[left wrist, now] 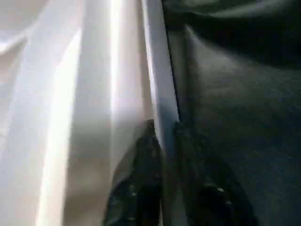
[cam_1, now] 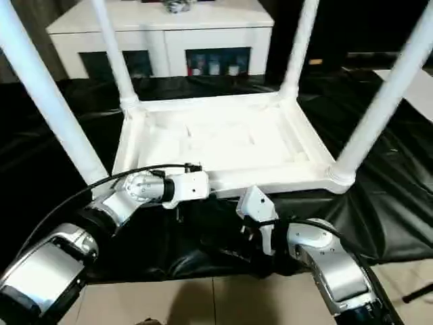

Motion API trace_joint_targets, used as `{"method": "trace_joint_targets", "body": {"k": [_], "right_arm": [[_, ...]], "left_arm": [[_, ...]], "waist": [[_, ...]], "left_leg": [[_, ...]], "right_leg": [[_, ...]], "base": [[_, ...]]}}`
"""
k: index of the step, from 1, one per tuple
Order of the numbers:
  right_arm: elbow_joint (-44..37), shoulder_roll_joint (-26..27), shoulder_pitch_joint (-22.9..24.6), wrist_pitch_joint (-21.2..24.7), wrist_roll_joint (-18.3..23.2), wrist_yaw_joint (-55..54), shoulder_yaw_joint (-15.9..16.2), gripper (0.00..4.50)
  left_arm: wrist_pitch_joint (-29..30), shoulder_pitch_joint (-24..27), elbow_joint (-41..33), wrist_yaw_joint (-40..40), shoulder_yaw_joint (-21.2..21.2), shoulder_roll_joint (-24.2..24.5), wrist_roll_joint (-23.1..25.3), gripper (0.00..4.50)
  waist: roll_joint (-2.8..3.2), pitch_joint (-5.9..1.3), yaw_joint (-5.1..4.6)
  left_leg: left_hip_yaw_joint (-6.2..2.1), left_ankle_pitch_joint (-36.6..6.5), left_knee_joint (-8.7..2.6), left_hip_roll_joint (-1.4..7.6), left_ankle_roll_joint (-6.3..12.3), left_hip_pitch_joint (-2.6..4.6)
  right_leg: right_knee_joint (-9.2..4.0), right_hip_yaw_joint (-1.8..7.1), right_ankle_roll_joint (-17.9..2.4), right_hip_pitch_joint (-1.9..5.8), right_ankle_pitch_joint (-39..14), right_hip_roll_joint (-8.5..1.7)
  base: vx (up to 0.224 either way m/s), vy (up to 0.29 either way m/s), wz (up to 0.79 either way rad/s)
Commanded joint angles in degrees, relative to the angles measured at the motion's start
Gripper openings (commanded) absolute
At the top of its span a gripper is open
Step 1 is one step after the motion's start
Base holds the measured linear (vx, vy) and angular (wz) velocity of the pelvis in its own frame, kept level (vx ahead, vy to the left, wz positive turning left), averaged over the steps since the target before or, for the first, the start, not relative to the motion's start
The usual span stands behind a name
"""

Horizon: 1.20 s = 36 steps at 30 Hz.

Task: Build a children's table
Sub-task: Rotate table base

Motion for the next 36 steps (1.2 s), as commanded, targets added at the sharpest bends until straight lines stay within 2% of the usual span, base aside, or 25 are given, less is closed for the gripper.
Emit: {"method": "trace_joint_targets", "body": {"k": [1, 5, 6, 8, 9, 10, 11, 12, 13, 14, 16, 18, 19, 20, 21, 22, 23, 24, 25, 26, 29, 30, 31, 34, 36], "right_arm": [[-1.3, -0.2, -0.1, 0.2, -0.6, -0.5, -0.1, 3.86], [-0.4, 0.0, -0.8, -0.2, -1.0, -0.5, 0.1, 3.86], [-0.3, 0.0, -0.9, -0.2, -1.0, -0.5, 0.1, 3.86], [0.3, 0.1, -1.3, -0.4, -1.2, -0.6, 0.2, 3.86], [1.0, 0.3, -1.9, -0.5, -1.4, -0.7, 0.4, 3.86], [1.0, 0.3, -1.9, -0.5, -1.4, -0.7, 0.4, 3.86], [1.4, 0.4, -2.2, -0.7, -1.6, -0.8, 0.5, 3.86], [1.9, 0.5, -2.6, -0.8, -1.8, -1.0, 0.6, 3.86], [2.7, 0.7, -3.1, -0.8, -2.5, -1.8, 0.6, 3.86], [5.1, 1.2, -4.6, -1.0, -4.3, -4.2, 0.6, 3.86], [7.0, 1.6, -5.8, -1.2, -5.5, -6.0, 0.4, 3.86], [12.5, 2.8, -9.2, -1.3, -8.2, -10.8, -0.5, 3.86], [13.1, 2.9, -9.6, -1.3, -8.6, -11.3, -0.6, 3.86], [14.8, 3.1, -10.8, -1.3, -9.2, -12.3, -0.7, 3.86], [15.2, 3.1, -11.1, -1.3, -9.4, -12.6, -0.7, 3.86], [15.2, 3.1, -11.1, -1.3, -9.4, -12.6, -0.7, 3.86], [19.0, 3.4, -13.3, -1.2, -10.9, -14.6, -0.4, 3.86], [21.3, 3.7, -14.7, -1.1, -11.4, -15.5, -0.3, 3.86], [23.7, 4.0, -16.0, -1.1, -11.9, -16.4, -0.3, 3.86], [26.2, 4.1, -17.4, -1.3, -12.6, -17.4, -0.2, 3.86], [33.8, 4.7, -21.1, -2.2, -14.6, -19.5, 0.3, 3.86], [36.9, 4.9, -22.5, -2.8, -15.4, -20.2, 0.6, 3.86], [39.9, 5.0, -23.8, -3.7, -16.1, -20.7, 0.9, 3.86], [47.0, 5.7, -27.1, -5.8, -17.7, -22.1, 1.1, 3.86], [51.5, 6.1, -29.3, -7.4, -18.6, -23.8, 1.2, 3.86]], "left_arm": [[-0.4, -2.7, -1.4, 2.3, 4.7, 2.3, -3.2, 0.87], [-1.0, -0.1, -3.7, -0.6, 8.0, 4.4, -6.8, 1.20], [-1.0, 0.0, -3.7, -0.7, 8.1, 4.4, -6.9, 1.34], [0.3, 2.3, -6.9, -4.4, 10.3, 4.8, -10.7, 1.56], [2.5, 5.2, -12.2, -7.4, 11.9, 5.2, -14.5, 1.56], [2.5, 5.2, -12.2, -7.4, 11.9, 5.2, -14.5, 1.56], [4.6, 6.8, -15.3, -8.8, 12.7, 5.3, -16.4, 1.56], [6.6, 8.2, -18.4, -9.8, 13.1, 5.4, -18.0, 1.56], [8.6, 9.5, -21.2, -10.4, 13.4, 5.7, -19.2, 1.56], [13.9, 13.0, -28.6, -11.8, 14.0, 6.4, -22.3, 1.56], [17.5, 15.7, -33.7, -12.4, 14.0, 7.5, -24.2, 1.56], [27.1, 24.6, -47.9, -14.6, 12.9, 12.7, -28.0, 1.56], [28.2, 25.8, -49.7, -15.0, 12.8, 13.5, -28.4, 1.56], [31.5, 29.0, -54.6, -15.8, 12.9, 15.4, -29.4, 1.56], [32.5, 29.9, -55.9, -15.9, 13.0, 15.9, -29.8, 1.56], [32.5, 29.9, -55.9, -15.9, 13.0, 15.9, -29.8, 1.56], [37.5, 34.2, -61.8, -16.5, 13.9, 18.9, -31.4, 1.56], [39.5, 36.6, -64.5, -16.7, 14.6, 20.7, -31.8, 1.56], [41.3, 38.6, -66.5, -16.9, 15.2, 22.2, -32.0, 1.56], [42.7, 40.3, -68.0, -17.0, 15.9, 23.7, -32.1, 1.56], [46.1, 44.2, -71.3, -15.6, 18.5, 26.8, -32.4, 1.56], [46.8, 45.4, -71.9, -14.8, 19.7, 27.8, -32.3, 1.56], [47.0, 46.4, -71.9, -14.2, 20.8, 28.7, -31.9, 1.56], [48.3, 47.9, -71.9, -12.9, 23.7, 30.7, -31.3, 1.56], [49.3, 48.3, -71.7, -12.0, 25.2, 32.0, -31.3, 1.56]], "waist": [[-1.10, -4.38, 0.14], [-1.19, -4.10, -0.17], [-1.42, -4.05, -0.26], [-1.54, -4.03, -0.14], [-2.01, -4.08, -0.16], [-1.71, -4.24, 0.00], [-1.48, -4.31, -0.01], [-1.65, -4.21, -0.12], [-1.51, -4.28, -0.04], [-1.67, -4.06, -0.21], [-1.61, -3.98, -0.32], [-1.41, -3.77, -0.66], [-1.26, -4.02, -0.83], [-1.91, -3.61, -1.63], [-1.42, -3.60, -1.63], [-1.37, -3.57, -1.70], [-1.23, -3.58, -1.38], [-1.30, -3.63, -1.67], [-1.46, -3.27, -1.92], [-1.48, -3.23, -1.92], [-1.74, -3.23, -2.12], [-2.01, -3.02, -2.28], [-1.81, -3.03, -2.32], [-1.70, -2.96, -2.60], [-2.02, -3.01, -2.77]], "left_leg": [[-0.39, -9.4, -3.69, 1.12, 4.20, 0.53], [-0.32, -11.4, -3.85, 1.13, 3.86, 0.73], [-0.25, -11.7, -3.94, 1.16, 3.84, 0.77], [-0.19, -11.3, -4.03, 1.35, 3.71, 0.85], [-0.06, -11.1, -3.98, 1.35, 3.94, 0.77], [-0.25, -10.5, -4.01, 1.61, 3.80, 0.91], [-0.15, -10.2, -3.93, 1.67, 4.10, 0.99], [-0.05, -10.2, -3.97, 1.62, 4.30, 0.86], [-0.12, -10.2, -3.96, 1.74, 4.04, 0.98], [-0.03, -10.7, -4.22, 1.78, 3.49, 0.90], [-0.02, -11.7, -4.35, 1.86, 2.68, 1.05], [-0.08, -13.7, -4.59, 1.74, 1.51, 1.10], [-0.31, -13.8, -4.71, 2.08, 0.71, 1.19], [-0.14, -13.7, -4.94, 1.65, 0.77, 0.67], [0.14, -13.8, -4.68, 1.54, 0.79, 1.30], [0.21, -13.7, -4.61, 1.45, 0.76, 1.23], [0.45, -14.3, -4.52, 1.44, 0.60, 1.69], [0.04, -14.2, -4.82, 1.68, 0.04, 1.17], [0.10, -14.6, -5.06, 1.51, 0.00, 0.84], [0.23, -16.2, -4.94, 1.44, -0.42, 1.40], [0.35, -17.4, -4.80, 1.34, -1.10, 1.60], [0.26, -17.6, -4.94, 1.25, -1.03, 1.33], [0.16, -18.1, -5.00, 1.25, -1.25, 1.26], [0.24, -20.2, -4.90, 1.17, -1.94, 1.81], [0.12, -20.4, -5.02, 1.16, -2.10, 1.48]], "right_leg": [[-3.43, 1.09, -13.6, 3.47, -3.2, -2.30], [-3.65, 1.11, -13.7, 3.29, -6.9, -2.29], [-3.79, 1.12, -13.6, 3.23, -7.7, -2.21], [-3.65, 1.24, -13.8, 3.10, -8.1, -2.34], [-3.64, 1.25, -13.9, 3.00, -7.7, -2.19], [-3.07, 1.26, -14.5, 3.16, -6.6, -2.51], [-3.03, 1.27, -14.8, 2.87, -5.7, -2.40], [-3.18, 1.30, -14.8, 2.79, -5.5, -2.25], [-2.94, 1.28, -15.0, 2.81, -5.0, -2.33], [-3.03, 1.30, -15.3, 2.67, -5.1, -2.31], [-3.01, 1.30, -15.3, 2.60, -6.3, -2.38], [-3.24, 1.35, -14.2, 2.45, -9.6, -2.24], [-2.76, 1.29, -14.2, 2.63, -9.2, -2.58], [-3.18, 1.20, -13.1, 2.72, -10.8, -1.99], [-3.48, 1.41, -12.8, 2.23, -11.2, -1.77], [-3.54, 1.48, -12.7, 2.27, -11.1, -1.71], [-3.77, 1.56, -12.5, 1.86, -11.4, -1.50], [-3.13, 1.39, -13.0, 2.35, -10.8, -1.78], [-3.41, 1.32, -12.6, 2.40, -12.1, -1.59], [-3.63, 1.35, -12.1, 1.99, -14.3, -1.45], [-3.77, 1.49, -11.4, 1.71, -16.0, -1.37], [-3.82, 1.45, -11.3, 1.79, -16.6, -1.31], [-3.72, 1.37, -11.3, 1.84, -17.4, -1.43], [-4.18, 1.46, -11.0, 1.30, -19.3, -1.25], [-3.92, 1.37, -11.0, 1.56, -18.1, -1.18]], "base": [[0.000, 0.000, 0.00], [0.000, 0.000, 0.00], [0.000, 0.000, 0.00], [0.000, 0.000, 0.00], [0.000, 0.000, 0.00], [0.000, 0.000, 0.00], [0.000, 0.000, 0.00], [0.000, 0.000, 0.00], [0.000, 0.000, 0.00], [0.000, 0.000, 0.00], [0.000, 0.000, 0.00], [0.000, 0.000, 0.00], [0.000, 0.000, 0.00], [0.000, 0.000, 0.00], [0.000, 0.000, 0.00], [0.000, 0.000, 0.00], [0.000, 0.000, 0.00], [0.000, 0.000, 0.00], [0.000, 0.000, 0.00], [0.000, 0.000, 0.00], [0.000, 0.000, 0.00], [0.000, 0.000, 0.00], [0.000, 0.000, 0.00], [0.000, 0.000, 0.00], [0.000, 0.000, 0.00]]}}
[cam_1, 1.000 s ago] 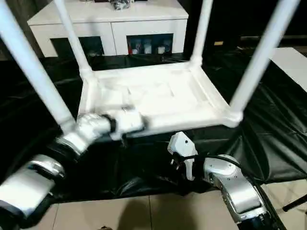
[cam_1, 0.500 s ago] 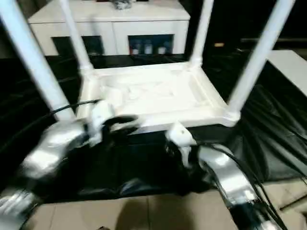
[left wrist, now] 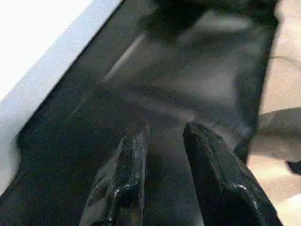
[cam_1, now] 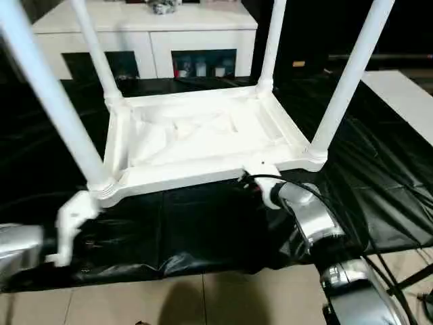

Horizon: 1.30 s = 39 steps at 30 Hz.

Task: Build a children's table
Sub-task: Rotate table base

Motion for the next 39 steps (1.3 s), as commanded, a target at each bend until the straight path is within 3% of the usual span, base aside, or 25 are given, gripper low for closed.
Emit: {"method": "trace_joint_targets", "body": {"k": [1, 3, 5, 8, 12, 13, 17, 22, 23, 28, 30, 37, 39], "right_arm": [[6.2, 0.1, -3.0, -2.2, -2.0, -3.8, 0.2, 3.86], [9.2, 0.4, -4.6, -4.0, -2.6, -6.4, -0.1, 3.86], [16.0, 1.0, -8.3, -9.5, -2.9, -15.5, -2.6, 3.86], [19.9, 0.9, -10.2, -12.0, -2.2, -22.0, -5.4, 3.86], [21.9, 0.4, -10.7, -14.4, -2.4, -25.0, -6.2, 3.86], [21.4, 1.1, -10.6, -15.2, -0.1, -23.5, -8.2, 3.86], [21.3, 3.1, -10.5, -17.8, 5.0, -17.8, -12.1, 3.86], [17.4, 4.5, -7.7, -20.2, 8.8, -8.0, -13.8, 3.86], [16.2, 4.5, -6.4, -21.0, 9.1, -5.7, -13.8, 3.86], [15.0, 4.2, -4.6, -21.7, 9.1, -3.6, -13.7, 3.86], [13.4, 4.2, -2.9, -21.5, 9.7, -1.0, -13.8, 3.86], [8.1, 4.2, 1.6, -15.0, 12.0, 11.3, -11.7, 3.86], [5.8, 4.1, 3.2, -13.5, 12.4, 15.0, -10.5, 3.86]], "left_arm": [[1.0, 0.1, -0.3, 1.4, 2.4, 1.6, 1.0, 1.56], [1.1, 0.4, 0.3, 1.9, 3.4, 2.3, 1.4, 1.56], [0.9, 0.4, 1.5, 4.2, 5.9, 2.8, 1.9, 1.56], [-0.5, -0.2, 3.9, 6.5, 7.5, 3.1, 3.1, 1.56], [-3.9, -1.2, 7.3, 9.6, 8.8, 2.7, 4.6, 1.56], [-6.0, -2.5, 8.9, 10.8, 10.1, 0.9, 3.6, 1.56], [-7.3, -5.1, 10.8, 10.5, 14.0, -4.4, -2.6, 1.74], [-9.2, -5.2, 13.0, 8.5, 14.9, -6.7, -5.5, 2.04], [-10.8, -5.4, 14.2, 7.8, 14.9, -7.1, -5.8, 2.29], [-13.0, -6.6, 16.4, 7.8, 15.3, -7.5, -5.0, 2.49], [-13.6, -8.4, 18.6, 8.3, 16.0, -7.5, -4.9, 2.65], [-14.1, -12.0, 19.2, 6.1, 15.4, -9.5, -8.1, 3.13], [-13.9, -13.1, 19.2, 6.0, 14.2, -10.2, -8.1, 3.38]], "waist": [[0.08, -3.05, -0.24], [0.07, -3.01, -0.47], [0.05, -3.08, -0.52], [-0.07, -3.24, -0.44], [-0.25, -3.51, -0.23], [-0.55, -3.64, -0.19], [-0.44, -4.08, 0.13], [-0.36, -4.06, 0.26], [-0.30, -4.06, 0.31], [-0.19, -3.72, 0.68], [-0.36, -3.62, 1.04], [-0.39, -3.73, 1.80], [-0.45, -3.88, 1.81]], "left_leg": [[-0.10, -21.1, -4.95, 0.85, -1.93, 1.29], [-0.17, -22.0, -5.01, 0.82, -2.29, 1.26], [-0.03, -22.3, -4.84, 0.71, -2.76, 1.44], [-0.01, -21.9, -4.71, 0.66, -2.78, 1.49], [0.10, -19.0, -4.53, 0.56, -1.67, 1.13], [0.16, -18.0, -4.43, 0.55, -1.27, 1.08], [0.26, -13.7, -4.13, 0.69, 0.24, 0.93], [0.54, -12.6, -3.94, 0.79, 2.52, 0.85], [0.52, -12.6, -3.98, 0.91, 2.55, 0.88], [0.49, -17.1, -4.41, 1.14, 0.84, 1.24], [0.45, -19.0, -4.58, 1.10, -0.05, 1.40], [0.49, -17.8, -4.58, 1.34, 0.29, 1.44], [0.41, -16.0, -4.54, 1.32, 0.59, 1.09]], "right_leg": [[-4.17, 1.28, -11.2, 1.37, -18.5, -1.55], [-4.26, 1.25, -11.2, 1.46, -18.9, -1.53], [-4.27, 1.30, -11.5, 1.22, -18.7, -1.52], [-4.11, 1.31, -11.2, 1.27, -17.7, -1.49], [-3.68, 1.29, -11.1, 1.57, -13.5, -1.37], [-3.52, 1.26, -11.6, 1.64, -12.0, -1.33], [-2.66, 1.13, -14.2, 2.13, -4.0, -1.37], [-2.61, 1.00, -15.3, 2.43, -2.1, -1.23], [-2.57, 0.96, -15.4, 2.42, -2.7, -1.28], [-3.21, 1.06, -14.8, 2.03, -8.9, -1.37], [-3.48, 1.18, -13.6, 1.94, -11.5, -1.43], [-3.25, 1.18, -14.0, 1.95, -9.2, -1.35], [-2.96, 1.09, -14.3, 2.23, -7.4, -1.51]], "base": [[0.000, 0.000, 0.00], [0.000, 0.000, 0.00], [0.000, 0.000, 0.00], [0.000, 0.000, 0.00], [0.000, 0.000, 0.00], [0.000, 0.000, 0.00], [0.000, 0.000, 0.00], [0.000, 0.000, 0.00], [0.000, 0.000, 0.00], [0.000, 0.000, 0.00], [0.000, 0.000, 0.00], [0.000, 0.000, 0.00], [0.000, 0.000, 0.00]]}}
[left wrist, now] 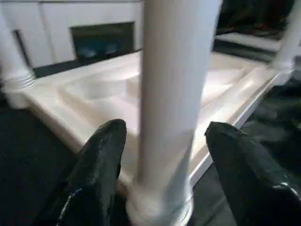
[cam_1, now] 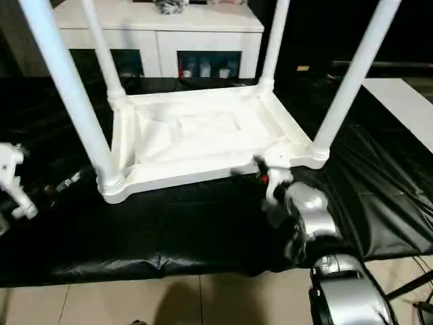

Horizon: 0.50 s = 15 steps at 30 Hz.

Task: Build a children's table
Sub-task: Rotate table base

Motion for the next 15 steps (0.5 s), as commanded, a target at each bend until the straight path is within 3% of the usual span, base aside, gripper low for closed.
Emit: {"method": "trace_joint_targets", "body": {"k": [1, 8, 10, 11, 14, 15], "right_arm": [[-2.5, -0.5, 0.4, 1.5, 0.9, 2.7, 0.7, 3.86], [0.1, -0.4, 0.0, 3.2, -3.1, -5.4, 0.3, 3.86], [1.9, -0.7, -1.0, 5.0, -3.9, -10.6, -0.4, 3.86], [2.4, -0.8, -1.4, 5.6, -3.9, -12.1, -0.8, 3.86], [3.4, -1.1, -2.0, 6.5, -4.1, -14.6, -1.4, 3.86], [4.2, -1.3, -2.4, 6.5, -4.6, -15.9, -1.3, 3.86]], "left_arm": [[-0.3, -0.8, 0.1, -0.2, -1.1, -0.4, -0.1, 3.38], [0.6, -8.2, 5.0, -0.2, -5.4, -5.6, 0.9, 3.98], [2.8, -9.1, 4.1, -1.8, -6.1, -6.4, -1.2, 4.05], [4.1, -9.2, 3.2, -2.3, -6.2, -6.6, -2.2, 4.30], [7.3, -8.9, 0.5, -4.5, -6.6, -6.7, -5.1, 4.42], [12.2, -7.8, -3.5, -7.3, -7.2, -5.9, -9.1, 4.42]], "waist": [[0.55, -3.79, 0.11], [0.42, -3.75, 0.43], [0.46, -3.80, 0.55], [0.41, -3.92, 0.55], [0.41, -3.99, 0.59], [0.39, -3.96, 0.58]], "left_leg": [[0.21, -15.7, -4.55, 0.95, 0.88, 1.08], [0.31, -15.1, -4.55, 0.84, -0.11, 1.51], [0.28, -14.4, -4.59, 0.77, -0.82, 1.32], [0.35, -13.9, -4.51, 0.76, -1.05, 1.41], [0.40, -13.4, -4.42, 0.72, -0.81, 1.30], [0.47, -13.0, -4.38, 0.79, -0.75, 1.24]], "right_leg": [[-3.14, 1.22, -14.3, 2.37, -7.1, -1.60], [-3.50, 1.38, -14.3, 2.04, -9.1, -1.86], [-3.36, 1.35, -14.1, 2.28, -8.3, -1.91], [-3.17, 1.35, -14.2, 2.32, -7.4, -1.91], [-3.08, 1.28, -14.2, 2.44, -6.3, -1.82], [-2.94, 1.26, -14.5, 2.45, -5.6, -1.82]], "base": [[0.000, 0.000, 0.00], [0.000, 0.000, 0.00], [0.000, 0.000, 0.00], [0.000, 0.000, 0.00], [0.000, 0.000, 0.00], [0.000, 0.000, 0.00]]}}
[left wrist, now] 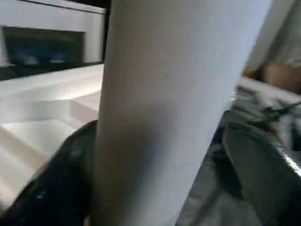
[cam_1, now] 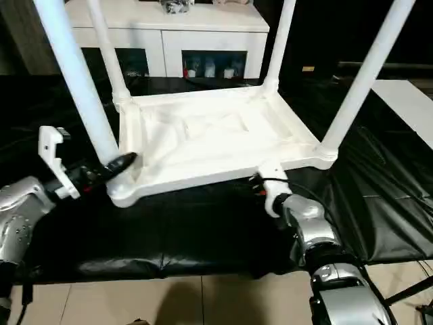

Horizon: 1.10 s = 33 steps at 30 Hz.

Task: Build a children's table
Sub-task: Rotate table base

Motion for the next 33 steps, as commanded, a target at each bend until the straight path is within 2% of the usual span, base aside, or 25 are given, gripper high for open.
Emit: {"method": "trace_joint_targets", "body": {"k": [1, 3, 6, 7, 9, 10, 11, 14, 15, 17, 18, 20, 21, 22, 23, 25, 26, 29, 30, 33], "right_arm": [[1.2, -0.9, -1.2, 0.9, -1.1, -2.1, -0.7, 3.86], [2.0, -0.9, -1.7, 1.3, -1.4, -3.2, -0.8, 3.86], [2.7, -0.6, -2.2, 1.3, -1.9, -4.0, -0.8, 3.86], [2.7, -0.6, -2.2, 1.3, -1.9, -4.0, -0.8, 3.86], [4.3, 0.0, -3.3, 0.9, -2.4, -4.7, -0.6, 3.86], [4.4, 0.1, -3.5, 0.8, -2.4, -4.8, -0.5, 3.86], [5.5, 0.9, -4.5, 0.5, -2.7, -5.2, -0.1, 3.86], [6.4, 2.6, -6.0, 0.1, -3.0, -5.4, 0.2, 3.86], [6.7, 3.7, -6.5, 0.0, -3.3, -5.3, 0.6, 3.86], [6.8, 4.9, -7.1, -0.1, -3.5, -5.0, 1.1, 3.86], [6.8, 5.7, -7.4, -0.2, -3.6, -4.7, 1.3, 3.86], [6.9, 7.5, -7.9, -0.5, -3.9, -4.4, 2.0, 3.86], [7.2, 8.8, -8.3, -0.7, -4.2, -4.3, 2.3, 3.86], [7.3, 9.5, -8.5, -0.8, -4.3, -4.3, 2.5, 3.86], [7.4, 10.2, -8.7, -0.9, -4.5, -4.2, 2.7, 3.86], [7.7, 11.8, -8.8, -1.3, -4.7, -3.9, 3.0, 3.86], [7.8, 12.3, -8.7, -1.4, -4.8, -3.8, 3.2, 3.86], [7.4, 13.7, -8.1, -1.5, -5.2, -3.3, 3.5, 3.86], [7.3, 14.0, -7.7, -1.6, -5.4, -3.1, 3.7, 3.86], [6.8, 14.9, -6.9, -1.9, -5.5, -2.3, 4.1, 3.86]], "left_arm": [[4.3, 0.0, -5.2, -3.9, -1.8, 0.4, -4.2, 4.46], [9.7, 1.7, -10.5, -7.2, -2.9, 2.2, -9.0, 4.46], [14.9, 3.3, -15.9, -10.0, -3.9, 4.5, -13.8, 4.46], [14.9, 3.3, -15.9, -10.0, -3.9, 4.5, -13.8, 4.46], [20.2, 4.3, -22.0, -10.8, -4.6, 5.7, -19.3, 4.46], [20.6, 4.3, -22.6, -10.9, -4.8, 5.8, -19.7, 4.46], [21.3, 4.1, -24.7, -10.6, -6.5, 5.9, -18.4, 4.46], [21.0, 2.9, -25.3, -9.6, -8.4, 4.6, -16.3, 4.46], [20.5, 2.1, -25.0, -8.8, -9.4, 3.6, -15.3, 4.46], [19.7, 1.1, -24.6, -8.1, -10.7, 2.6, -13.9, 4.46], [19.5, 0.6, -24.3, -7.9, -11.3, 2.1, -13.4, 4.46], [17.7, -0.9, -22.6, -6.8, -12.7, 0.6, -11.0, 4.46], [16.6, -2.2, -21.3, -5.6, -13.7, -0.3, -9.6, 4.46], [15.7, -2.9, -20.4, -4.7, -14.2, -0.9, -8.4, 4.46], [14.9, -3.7, -19.5, -3.6, -14.7, -1.5, -7.2, 4.46], [13.9, -5.3, -18.3, -3.4, -15.7, -2.8, -6.1, 4.46], [13.7, -5.7, -18.1, -3.5, -16.0, -3.3, -6.0, 4.46], [13.8, -7.1, -18.1, -4.0, -17.1, -5.4, -6.3, 4.46], [13.8, -7.3, -18.2, -4.2, -17.5, -6.0, -6.4, 4.46], [13.4, -7.9, -18.3, -4.0, -19.1, -8.2, -6.3, 4.46]], "waist": [[0.45, -4.02, -0.04], [0.41, -3.82, -0.12], [0.32, -3.60, -0.34], [0.37, -3.56, -0.45], [0.18, -3.50, -0.83], [0.17, -3.47, -0.99], [0.12, -3.36, -1.23], [0.08, -3.29, -1.53], [-0.10, -3.23, -1.71], [-0.03, -3.31, -1.85], [-0.14, -3.32, -2.26], [-0.12, -3.40, -2.47], [-0.42, -3.41, -2.62], [-0.37, -3.39, -2.71], [-0.23, -3.49, -2.75], [-0.33, -3.46, -2.93], [-0.33, -3.50, -2.98], [-0.29, -3.59, -3.00], [-0.03, -3.60, -3.05], [-0.11, -3.60, -3.30]], "left_leg": [[0.22, -12.8, -4.36, 0.78, -0.84, 1.30], [0.36, -13.9, -4.44, 0.78, -0.77, 1.34], [0.44, -15.5, -4.57, 0.78, -0.86, 1.37], [0.46, -15.9, -4.58, 0.75, -1.01, 1.37], [0.40, -16.4, -4.70, 0.74, -1.38, 1.23], [0.35, -16.6, -4.72, 0.74, -1.46, 1.16], [0.34, -17.3, -4.77, 0.76, -1.56, 1.31], [0.35, -17.5, -4.75, 0.72, -1.77, 1.41], [0.35, -17.4, -4.76, 0.67, -1.78, 1.22], [0.30, -17.1, -4.74, 0.71, -1.92, 1.21], [0.18, -16.5, -4.82, 0.66, -1.87, 1.00], [0.19, -15.8, -4.69, 0.66, -1.54, 1.06], [0.22, -15.3, -4.65, 0.61, -1.39, 0.88], [0.17, -15.1, -4.70, 0.58, -1.33, 0.75], [0.19, -15.3, -4.55, 0.61, -1.31, 1.01], [0.08, -14.6, -4.66, 0.56, -1.32, 0.58], [0.13, -14.4, -4.52, 0.57, -1.14, 0.82], [0.17, -13.1, -4.43, 0.60, -0.83, 0.79], [0.22, -13.0, -4.38, 0.58, -0.69, 0.91], [0.25, -13.3, -4.36, 0.56, -0.31, 0.88]], "right_leg": [[-2.68, 1.18, -14.8, 2.49, -5.4, -1.82], [-2.87, 1.15, -15.0, 2.32, -6.8, -1.61], [-3.07, 1.18, -14.4, 2.21, -9.0, -1.50], [-3.15, 1.21, -14.2, 2.21, -9.8, -1.50], [-3.11, 1.22, -13.8, 2.29, -10.7, -1.50], [-3.10, 1.21, -13.8, 2.35, -11.1, -1.54], [-3.46, 1.24, -13.3, 2.19, -12.7, -1.55], [-3.60, 1.37, -12.9, 2.08, -13.1, -1.59], [-3.59, 1.40, -12.8, 2.16, -13.1, -1.57], [-3.61, 1.45, -12.6, 2.20, -13.1, -1.68], [-3.54, 1.43, -12.3, 2.46, -12.7, -1.75], [-3.56, 1.49, -12.5, 2.39, -11.9, -1.75], [-3.47, 1.50, -12.6, 2.52, -11.3, -1.73], [-3.36, 1.48, -12.7, 2.56, -11.3, -1.72], [-3.44, 1.51, -12.7, 2.41, -11.5, -1.80], [-3.30, 1.46, -12.7, 2.69, -11.0, -1.84], [-3.26, 1.51, -13.0, 2.55, -10.3, -1.83], [-3.03, 1.47, -13.8, 2.63, -8.1, -1.75], [-2.98, 1.44, -14.2, 2.54, -7.2, -1.64], [-3.00, 1.42, -14.9, 2.67, -6.3, -1.63]], "base": [[0.000, 0.000, 0.00], [0.000, 0.000, 0.00], [0.000, 0.000, 0.00], [0.000, 0.000, 0.00], [0.000, 0.000, 0.00], [0.000, 0.000, 0.00], [0.000, 0.000, 0.00], [0.000, 0.000, 0.00], [0.000, 0.000, 0.00], [0.000, 0.000, 0.00], [0.000, 0.000, 0.00], [0.000, 0.000, 0.00], [0.000, 0.000, 0.00], [0.000, 0.000, 0.00], [0.000, 0.000, 0.00], [0.000, 0.000, 0.00], [0.000, 0.000, 0.00], [0.000, 0.000, 0.00], [0.000, 0.000, 0.00], [0.000, 0.000, 0.00]]}}
